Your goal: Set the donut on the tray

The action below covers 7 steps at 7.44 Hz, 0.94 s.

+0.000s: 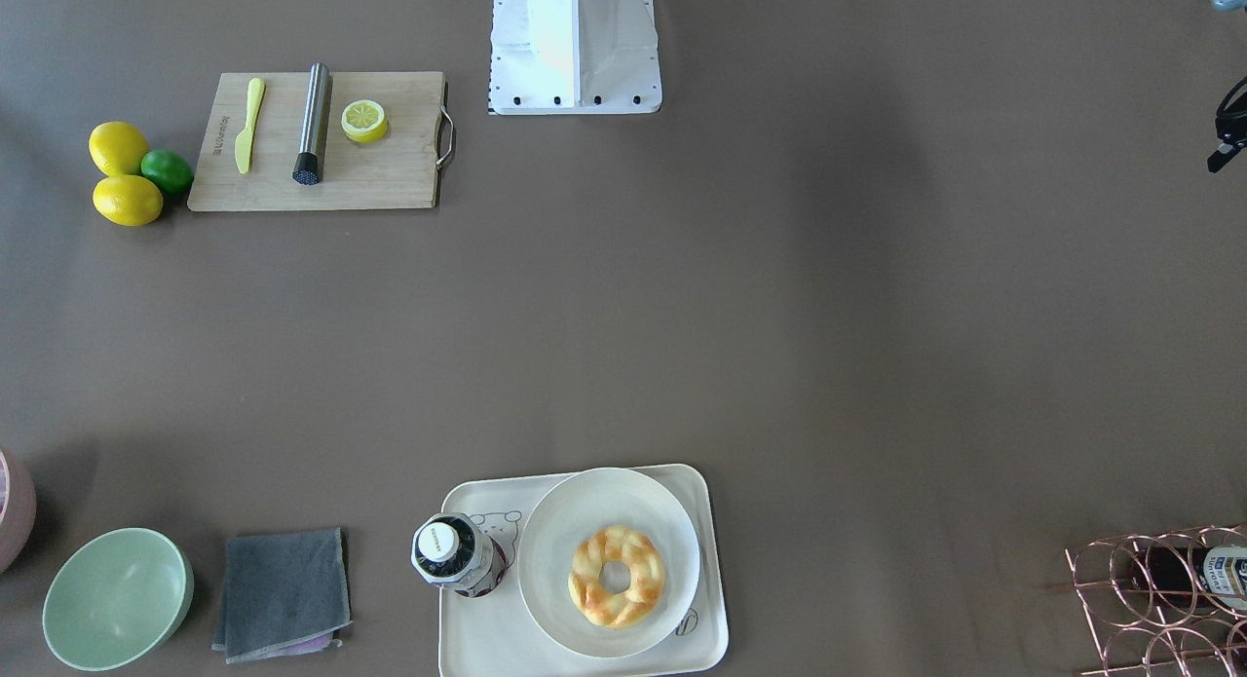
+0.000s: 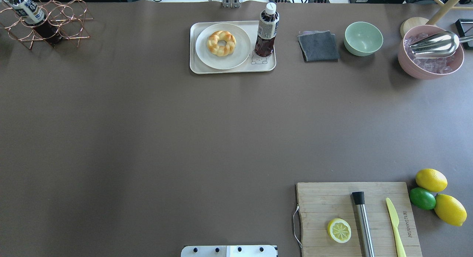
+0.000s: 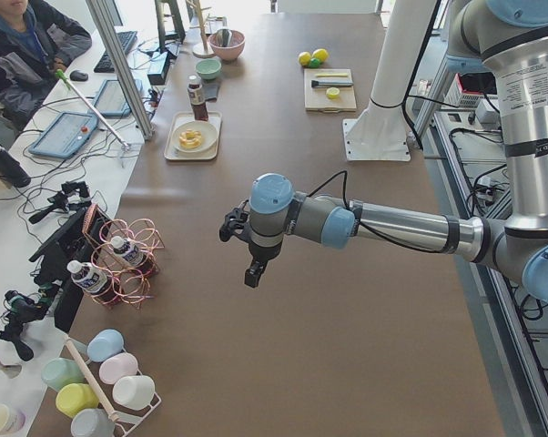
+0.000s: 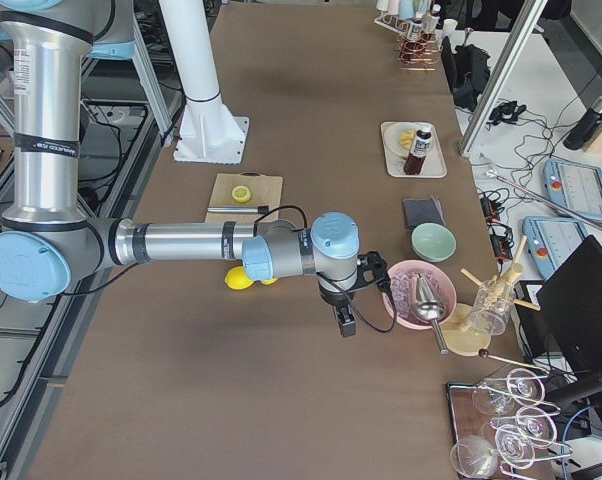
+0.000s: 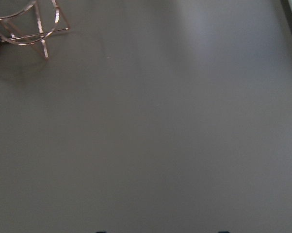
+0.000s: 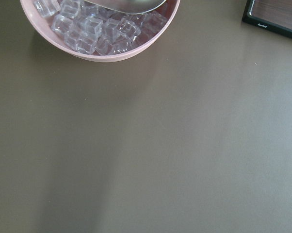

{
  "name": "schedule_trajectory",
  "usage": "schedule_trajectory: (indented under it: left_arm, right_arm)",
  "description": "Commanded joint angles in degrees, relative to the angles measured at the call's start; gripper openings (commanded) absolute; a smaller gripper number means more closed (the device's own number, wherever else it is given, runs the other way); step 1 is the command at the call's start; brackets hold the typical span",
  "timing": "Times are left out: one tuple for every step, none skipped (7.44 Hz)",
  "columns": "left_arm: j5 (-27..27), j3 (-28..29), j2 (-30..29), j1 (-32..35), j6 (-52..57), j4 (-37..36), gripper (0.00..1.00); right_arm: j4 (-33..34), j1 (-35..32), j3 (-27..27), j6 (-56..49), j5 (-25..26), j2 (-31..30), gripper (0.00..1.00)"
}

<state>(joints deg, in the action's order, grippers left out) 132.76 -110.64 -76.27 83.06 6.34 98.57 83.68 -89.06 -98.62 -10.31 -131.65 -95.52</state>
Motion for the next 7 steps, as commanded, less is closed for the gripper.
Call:
schedule_trajectory:
  left_arm:
    - [0.0,0.9,1.6,2.2,0.6,0.7,0.96]
    - [0.0,0.7,1.6,2.8,0.2,0.6,0.97]
    - [-0.5,1.3,1.5,2.6,0.1,0.4,0.97]
    - [-0.5,1.1,1.6,2.8,0.1,0.2,0.97]
    - [-0.1,1.3,1.6,2.8,-0.1,-0.2,0.97]
    - [0.0,0.5,1.8,2.8,0.1,-4.2,0.97]
    - [1.4,0.3,2.0,3.3,0.7,-5.8,0.97]
  right_arm:
    - [1.7,-1.6,-0.2,-1.6,0.5,0.2,1.00]
    - [1.7,-1.7,-0.3,-1.6,0.9,0.2,1.00]
    - [1.7,-1.7,-0.3,-1.6,1.1,0.2,1.00]
    - [1.8,-1.6,-0.3,-1.6,1.5,0.0,1.00]
    - [1.8,-1.7,-0.3,-1.6,1.5,-0.2,1.00]
    - [1.8,-1.6,-0.3,-1.5,1.6,-0.3,1.00]
    - [1.8,-1.6,-0.3,-1.5,1.6,-0.4,1.00]
